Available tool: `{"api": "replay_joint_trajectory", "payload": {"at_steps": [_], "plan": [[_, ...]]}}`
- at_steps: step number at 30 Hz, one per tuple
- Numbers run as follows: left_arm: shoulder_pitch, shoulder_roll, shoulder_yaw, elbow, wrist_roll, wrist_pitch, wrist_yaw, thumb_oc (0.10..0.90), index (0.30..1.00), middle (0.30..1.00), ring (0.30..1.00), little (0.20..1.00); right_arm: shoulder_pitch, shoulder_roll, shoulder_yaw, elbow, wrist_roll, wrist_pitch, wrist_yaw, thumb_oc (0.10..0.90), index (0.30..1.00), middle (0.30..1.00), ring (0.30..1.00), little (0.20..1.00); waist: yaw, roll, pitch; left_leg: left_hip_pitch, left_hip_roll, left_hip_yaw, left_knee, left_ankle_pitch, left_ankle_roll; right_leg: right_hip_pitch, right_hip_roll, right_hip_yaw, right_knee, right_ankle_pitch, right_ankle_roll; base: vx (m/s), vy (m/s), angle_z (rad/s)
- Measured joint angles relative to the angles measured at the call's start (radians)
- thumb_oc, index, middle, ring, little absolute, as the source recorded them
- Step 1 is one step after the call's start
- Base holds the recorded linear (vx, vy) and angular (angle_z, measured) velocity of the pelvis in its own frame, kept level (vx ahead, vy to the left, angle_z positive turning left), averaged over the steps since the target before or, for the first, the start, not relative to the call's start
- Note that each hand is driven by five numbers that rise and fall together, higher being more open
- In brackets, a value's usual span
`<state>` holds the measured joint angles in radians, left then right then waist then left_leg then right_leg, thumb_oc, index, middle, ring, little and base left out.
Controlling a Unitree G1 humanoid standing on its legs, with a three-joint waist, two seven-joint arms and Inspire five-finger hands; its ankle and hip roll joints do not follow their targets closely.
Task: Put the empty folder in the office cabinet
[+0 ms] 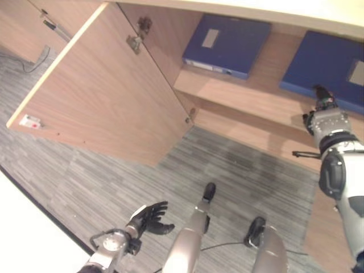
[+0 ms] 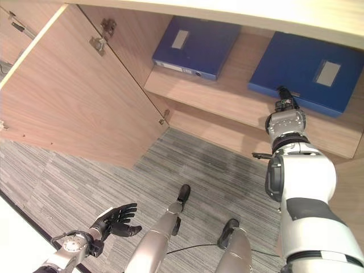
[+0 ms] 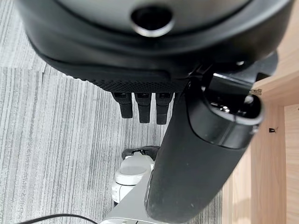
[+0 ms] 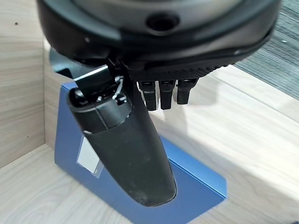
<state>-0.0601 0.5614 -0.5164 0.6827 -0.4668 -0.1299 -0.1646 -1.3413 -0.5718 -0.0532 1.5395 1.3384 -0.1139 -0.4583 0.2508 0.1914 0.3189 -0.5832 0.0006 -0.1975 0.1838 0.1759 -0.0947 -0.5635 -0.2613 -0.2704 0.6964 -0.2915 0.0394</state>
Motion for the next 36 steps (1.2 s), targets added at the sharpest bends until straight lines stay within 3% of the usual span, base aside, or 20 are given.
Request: {"api": "replay_joint_trajectory", "payload": {"at_steps": [10,15,20,31,36], "plan": [[-0.001,0.0,0.011,0.024,-0.002,-0.001,-0.001,0.8,0.9,0.9,0.9,0.9,-0.035,-0.037,0.065,0.0,-0.042,0.037,0.016,0.8,0.9,0.9,0.9,0.9,0.0,-0.001,0.0,0.009,0.001,-0.001,0.0,-0.001,0.001,0.021,0.003,-0.009,-0.017,0.003,0.004,0.0,-0.001,0.0],[0.027,0.001,0.039,0.013,-0.003,-0.002,-0.021,0.8,0.9,0.9,0.9,0.9,-0.17,-0.149,0.226,-0.009,-0.143,0.079,0.062,0.8,0.9,0.9,0.9,0.9,0.004,-0.001,0.0,0.01,0.001,-0.002,-0.005,0.0,0.001,0.025,0.004,-0.011,-0.025,0.006,0.007,0.0,0.0,0.0],[0.053,0.006,0.048,-0.004,-0.003,-0.001,-0.044,0.8,0.9,0.9,0.9,0.9,-0.243,-0.239,0.299,-0.009,-0.244,0.094,0.093,0.8,0.9,0.9,0.9,0.9,0.021,-0.001,0.0,0.014,0.001,-0.003,-0.016,0.005,-0.002,0.028,0.004,-0.015,-0.03,0.006,0.007,0.0,0.0,0.0],[0.051,0.006,0.047,-0.026,-0.003,-0.001,-0.066,0.8,0.9,0.9,0.9,0.9,-0.227,-0.236,0.287,-0.008,-0.277,0.104,0.134,0.8,0.9,0.9,0.9,0.9,0.022,-0.001,-0.001,0.044,0.002,-0.024,-0.054,0.016,-0.001,0.065,0.006,-0.04,-0.059,0.007,0.009,0.0,0.0,0.04],[0.051,0.007,0.053,-0.025,-0.04,-0.001,-0.067,0.8,0.9,0.9,0.9,0.9,-0.067,-0.199,0.199,-0.101,-0.231,0.081,0.166,0.8,0.9,0.9,0.9,0.9,0.024,-0.001,0.0,0.051,0.003,-0.027,-0.053,0.021,-0.005,0.087,0.011,-0.047,-0.081,0.011,0.013,0.0,0.001,0.01]]}}
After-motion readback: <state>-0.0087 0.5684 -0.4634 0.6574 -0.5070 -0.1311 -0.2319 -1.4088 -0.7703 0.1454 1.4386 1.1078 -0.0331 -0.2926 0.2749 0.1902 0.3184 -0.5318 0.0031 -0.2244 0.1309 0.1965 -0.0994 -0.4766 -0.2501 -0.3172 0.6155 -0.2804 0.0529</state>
